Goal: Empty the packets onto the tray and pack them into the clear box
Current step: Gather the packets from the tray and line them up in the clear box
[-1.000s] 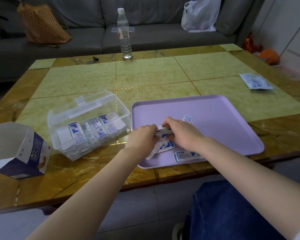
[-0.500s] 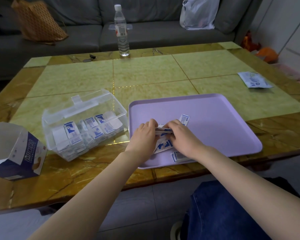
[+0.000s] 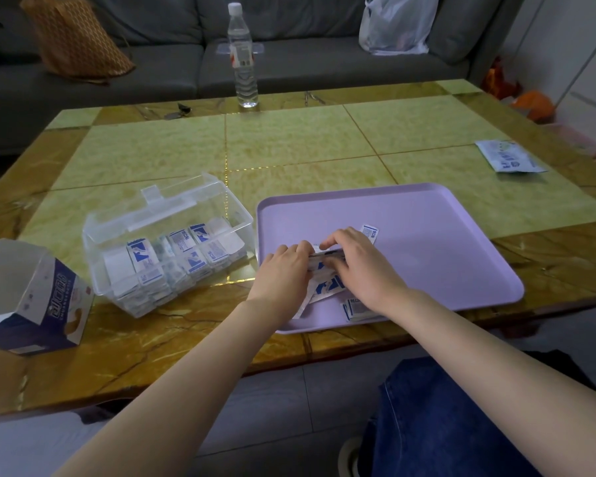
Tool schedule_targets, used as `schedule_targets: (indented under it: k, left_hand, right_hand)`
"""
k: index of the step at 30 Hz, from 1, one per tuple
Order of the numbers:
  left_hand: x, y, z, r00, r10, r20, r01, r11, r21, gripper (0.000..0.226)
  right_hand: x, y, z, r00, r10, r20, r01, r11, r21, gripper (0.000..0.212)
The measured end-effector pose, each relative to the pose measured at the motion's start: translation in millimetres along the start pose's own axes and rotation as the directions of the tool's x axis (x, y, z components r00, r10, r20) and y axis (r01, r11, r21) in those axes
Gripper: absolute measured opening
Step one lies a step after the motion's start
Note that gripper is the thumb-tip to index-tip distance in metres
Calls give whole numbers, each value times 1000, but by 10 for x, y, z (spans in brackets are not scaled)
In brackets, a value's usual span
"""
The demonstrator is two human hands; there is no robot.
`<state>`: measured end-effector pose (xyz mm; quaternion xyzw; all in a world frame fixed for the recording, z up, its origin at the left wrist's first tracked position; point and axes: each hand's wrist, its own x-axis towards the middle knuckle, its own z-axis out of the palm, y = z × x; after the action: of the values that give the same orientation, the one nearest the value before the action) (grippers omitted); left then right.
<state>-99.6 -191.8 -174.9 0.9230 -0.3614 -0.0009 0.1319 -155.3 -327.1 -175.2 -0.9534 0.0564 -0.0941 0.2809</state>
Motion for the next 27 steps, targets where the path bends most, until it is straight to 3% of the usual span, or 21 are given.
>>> schedule_targets:
  k: [2,9,15,22,25,27]
  left_hand:
    - [12,-7,-27,1000,-7,-4,7,1000,7,20]
    - [11,-43,-91,998,-62,-4,62,998,-26,21]
    - [19,-108,-115,995,-96,26,98,990,-100,10]
    - [46,-105,-75,992,-123,19,125,979,-161,47]
    - [41,-113,-80,992,-122,26,124,988,-93,31]
    - [34,-114,-92,995,-96,14,97,993,-68,17]
  right_hand:
    - [18,-15,-27,999,-9,-36,9,1000,-13,7]
    - [75,-7,-133,989,2,-145,-12,998,-69,8]
    - [137,88,-138,955,164,-247,-172,985,-14,10]
    - [113,-18,-33,994,93,49,-99,988,116,20]
    - [57,-45,-33,987,65,149,-77,994,78,22]
    - [43,-45,-34,983,34,183,-38,999,17,12]
